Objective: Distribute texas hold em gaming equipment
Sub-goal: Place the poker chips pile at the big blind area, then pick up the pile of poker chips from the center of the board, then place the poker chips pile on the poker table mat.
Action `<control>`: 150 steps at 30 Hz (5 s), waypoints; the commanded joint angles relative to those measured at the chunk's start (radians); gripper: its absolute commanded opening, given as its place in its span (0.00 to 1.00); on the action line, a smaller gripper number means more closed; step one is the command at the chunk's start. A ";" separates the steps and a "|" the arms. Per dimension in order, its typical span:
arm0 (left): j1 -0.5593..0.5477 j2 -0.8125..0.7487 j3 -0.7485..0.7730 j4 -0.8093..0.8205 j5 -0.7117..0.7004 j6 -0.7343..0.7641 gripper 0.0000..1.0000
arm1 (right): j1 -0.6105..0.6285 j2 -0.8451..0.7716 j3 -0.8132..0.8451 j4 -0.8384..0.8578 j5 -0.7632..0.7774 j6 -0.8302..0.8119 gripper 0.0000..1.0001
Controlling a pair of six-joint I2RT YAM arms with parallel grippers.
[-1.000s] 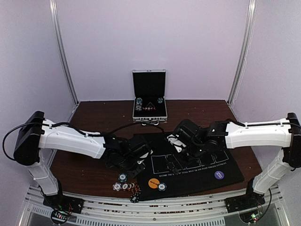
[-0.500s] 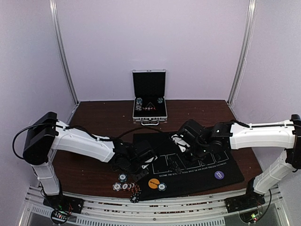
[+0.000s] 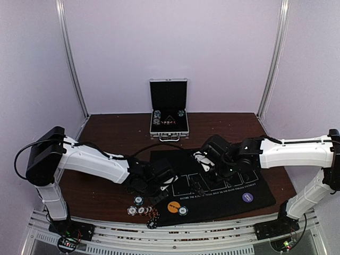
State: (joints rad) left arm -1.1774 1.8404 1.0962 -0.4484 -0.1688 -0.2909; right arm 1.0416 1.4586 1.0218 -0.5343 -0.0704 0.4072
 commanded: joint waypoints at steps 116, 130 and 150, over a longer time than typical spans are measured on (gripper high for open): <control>0.073 -0.229 -0.344 -0.165 0.025 -0.315 0.48 | 0.099 0.152 0.080 0.060 -0.083 0.042 0.39; 0.073 -0.335 -0.274 -0.211 -0.018 -0.318 0.01 | 0.091 0.119 0.085 0.064 -0.072 0.045 0.39; 0.066 -0.367 0.053 -0.325 -0.120 -0.174 0.00 | -0.138 -0.072 -0.011 0.049 -0.061 0.092 0.43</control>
State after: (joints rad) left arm -1.1019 1.4456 1.0222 -0.7666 -0.2588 -0.5545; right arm 1.0058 1.4677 1.0466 -0.4427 -0.1635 0.4805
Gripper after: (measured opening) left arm 0.378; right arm 0.421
